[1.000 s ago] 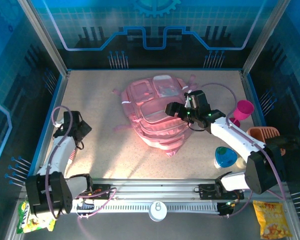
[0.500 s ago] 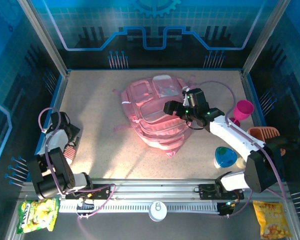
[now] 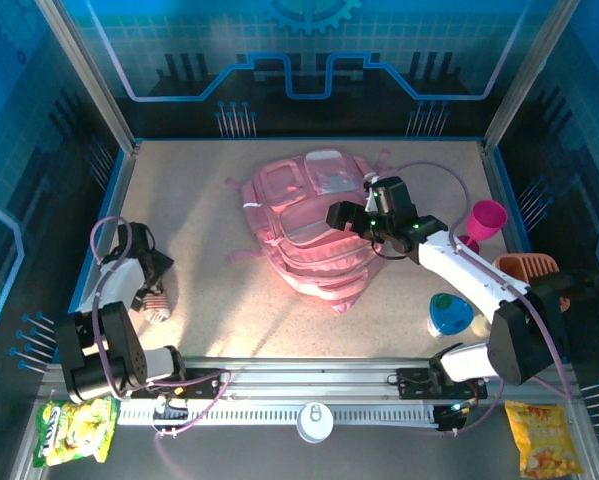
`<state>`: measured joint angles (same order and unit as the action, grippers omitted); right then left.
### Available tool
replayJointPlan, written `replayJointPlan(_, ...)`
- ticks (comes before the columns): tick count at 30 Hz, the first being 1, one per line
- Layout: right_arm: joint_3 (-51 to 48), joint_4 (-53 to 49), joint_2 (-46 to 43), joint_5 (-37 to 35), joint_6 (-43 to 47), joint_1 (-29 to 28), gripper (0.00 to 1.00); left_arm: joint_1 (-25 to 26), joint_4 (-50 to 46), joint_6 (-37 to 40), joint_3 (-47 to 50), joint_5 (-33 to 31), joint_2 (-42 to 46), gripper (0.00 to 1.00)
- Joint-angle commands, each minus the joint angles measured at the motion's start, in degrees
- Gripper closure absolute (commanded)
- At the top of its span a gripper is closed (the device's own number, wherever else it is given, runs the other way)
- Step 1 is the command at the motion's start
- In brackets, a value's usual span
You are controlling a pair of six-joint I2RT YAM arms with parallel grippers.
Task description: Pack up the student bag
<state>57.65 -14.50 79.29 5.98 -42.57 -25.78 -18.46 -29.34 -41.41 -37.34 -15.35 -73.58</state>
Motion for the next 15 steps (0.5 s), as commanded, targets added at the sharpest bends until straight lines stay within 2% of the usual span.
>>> replayJointPlan(1, 0.8, 2.8, 0.4, 0.3, 0.4, -0.8, 0.08, 4.1, -3.8, -4.0, 0.4, 2.1, 1.3, 0.01)
replayJointPlan(11, -0.4, 2.8, -1.1, -0.3, 0.4, -0.9, 0.08, 4.9, -0.2, 2.1, -0.6, 5.6, -2.9, 0.01)
replayJointPlan(15, -0.8, 2.9, -1.4, -0.3, 0.3, -0.8, 0.08, 4.9, -1.3, 3.1, -1.3, 3.8, -4.3, 0.04)
